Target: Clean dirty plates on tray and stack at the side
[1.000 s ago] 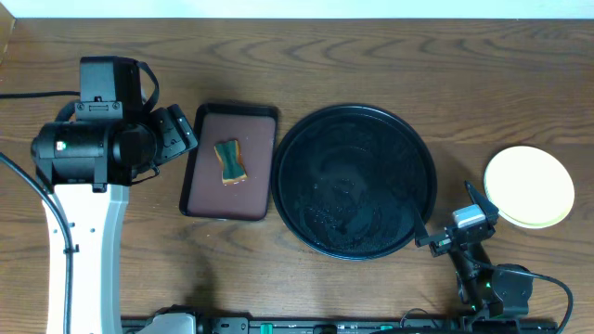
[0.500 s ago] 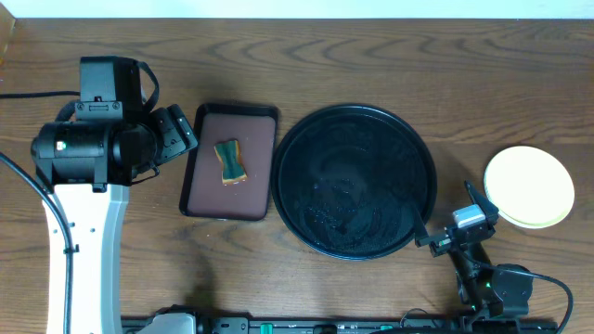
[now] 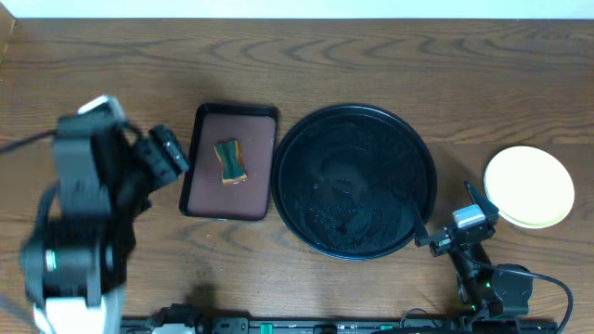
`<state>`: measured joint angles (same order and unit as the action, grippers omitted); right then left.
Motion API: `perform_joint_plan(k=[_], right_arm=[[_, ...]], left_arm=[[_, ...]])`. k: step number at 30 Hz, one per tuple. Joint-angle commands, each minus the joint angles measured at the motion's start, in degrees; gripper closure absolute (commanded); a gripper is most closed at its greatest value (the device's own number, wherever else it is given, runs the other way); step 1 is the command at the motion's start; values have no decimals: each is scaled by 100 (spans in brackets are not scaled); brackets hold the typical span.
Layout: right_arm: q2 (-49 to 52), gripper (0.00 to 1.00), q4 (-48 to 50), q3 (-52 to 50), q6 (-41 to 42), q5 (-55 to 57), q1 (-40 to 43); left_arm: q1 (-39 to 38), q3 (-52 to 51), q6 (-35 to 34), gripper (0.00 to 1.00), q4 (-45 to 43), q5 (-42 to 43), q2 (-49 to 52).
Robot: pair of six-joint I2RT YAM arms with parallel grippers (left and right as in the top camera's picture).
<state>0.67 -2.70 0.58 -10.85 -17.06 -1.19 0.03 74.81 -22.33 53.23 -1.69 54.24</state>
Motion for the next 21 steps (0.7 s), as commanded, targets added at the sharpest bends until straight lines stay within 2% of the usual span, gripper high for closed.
perform_joint_plan(k=[1,4,14,21], right_arm=[[-39,1,0,-28,-37,13,39],[-39,1,0,-28,-37,13,39],[-35,1,-2,-26,-37,13,39],[-35,1,-2,-26,-37,13,39]], left_arm=[[-90,-1056,219,14,-863,-125,-879],[-105,-2096,476,14,-1777,-24,-1733],[-103,-4750,474,14,-3810,96,-4004],[-103,-5838,474,14,-4559,125,-5307]])
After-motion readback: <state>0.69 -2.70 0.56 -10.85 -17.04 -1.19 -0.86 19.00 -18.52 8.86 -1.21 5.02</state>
